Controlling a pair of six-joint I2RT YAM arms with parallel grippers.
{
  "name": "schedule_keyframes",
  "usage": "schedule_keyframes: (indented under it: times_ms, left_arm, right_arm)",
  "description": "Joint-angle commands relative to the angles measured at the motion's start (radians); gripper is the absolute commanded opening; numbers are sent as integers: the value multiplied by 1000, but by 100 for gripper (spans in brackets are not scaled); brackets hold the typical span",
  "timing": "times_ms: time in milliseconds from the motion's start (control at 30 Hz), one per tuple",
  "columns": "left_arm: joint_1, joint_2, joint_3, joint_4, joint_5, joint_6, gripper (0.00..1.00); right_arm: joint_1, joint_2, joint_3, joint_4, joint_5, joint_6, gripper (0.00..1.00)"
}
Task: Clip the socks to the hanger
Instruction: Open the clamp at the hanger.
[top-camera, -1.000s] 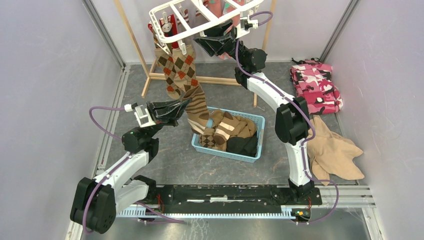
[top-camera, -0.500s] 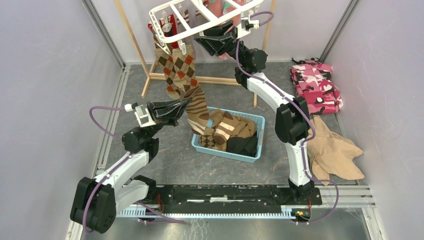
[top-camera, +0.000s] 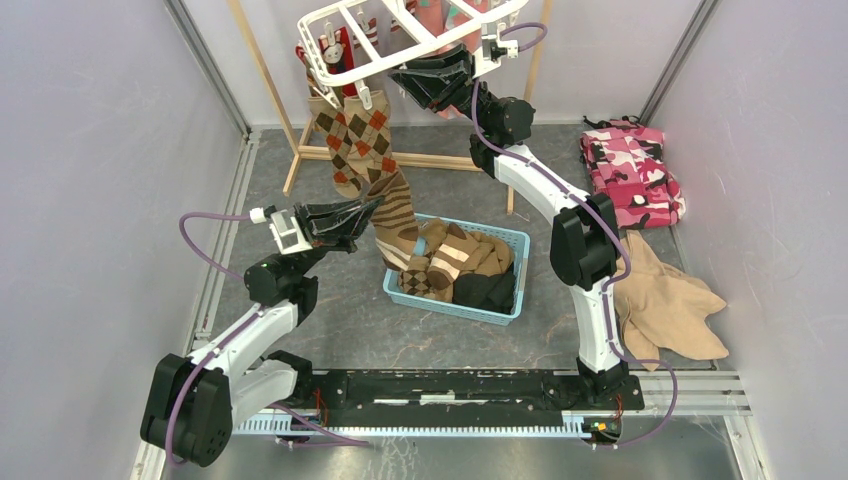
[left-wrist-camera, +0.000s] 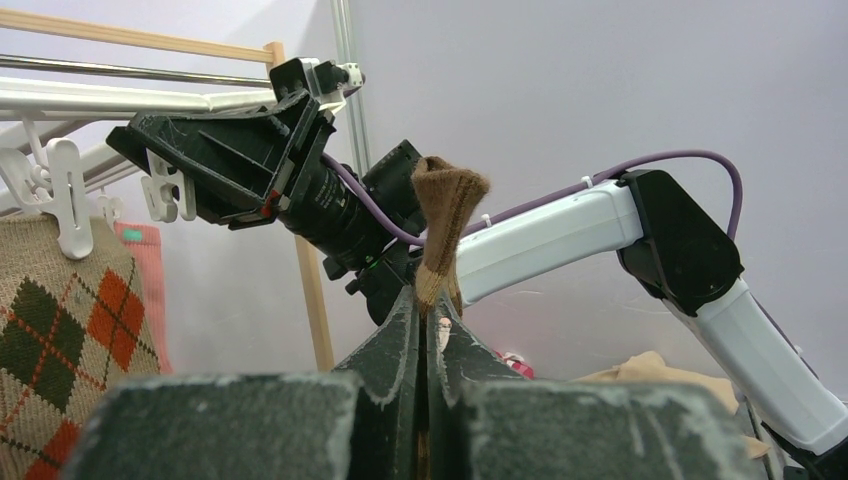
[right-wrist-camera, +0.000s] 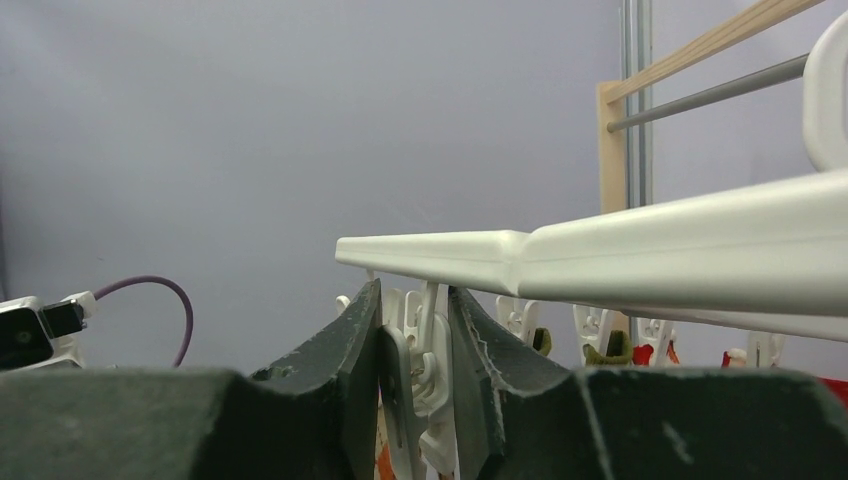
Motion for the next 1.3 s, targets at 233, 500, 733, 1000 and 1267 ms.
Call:
schedule_keyframes:
  times_ms: [233,500,733,1000,1267]
  left_arm:
    - [4,2,1,94,-26,23,2]
    - [4,-4,8,56,-41,44,2]
    - [4,31,97,-144,-115,162,2]
    - [4,223,260,-182,-133,182,2]
    - [4,286,358,-307,-190,209,2]
  right_arm:
    - [1,-56,2,13,-30,-7,15]
    - [1,-57,3,7,-38,-2,2]
    - [1,-79,-19,-19,-25,-8,0]
    - [1,-81,-16,-29,-28,-6,0]
    - [2,-78,-16,-30,-31,-7,0]
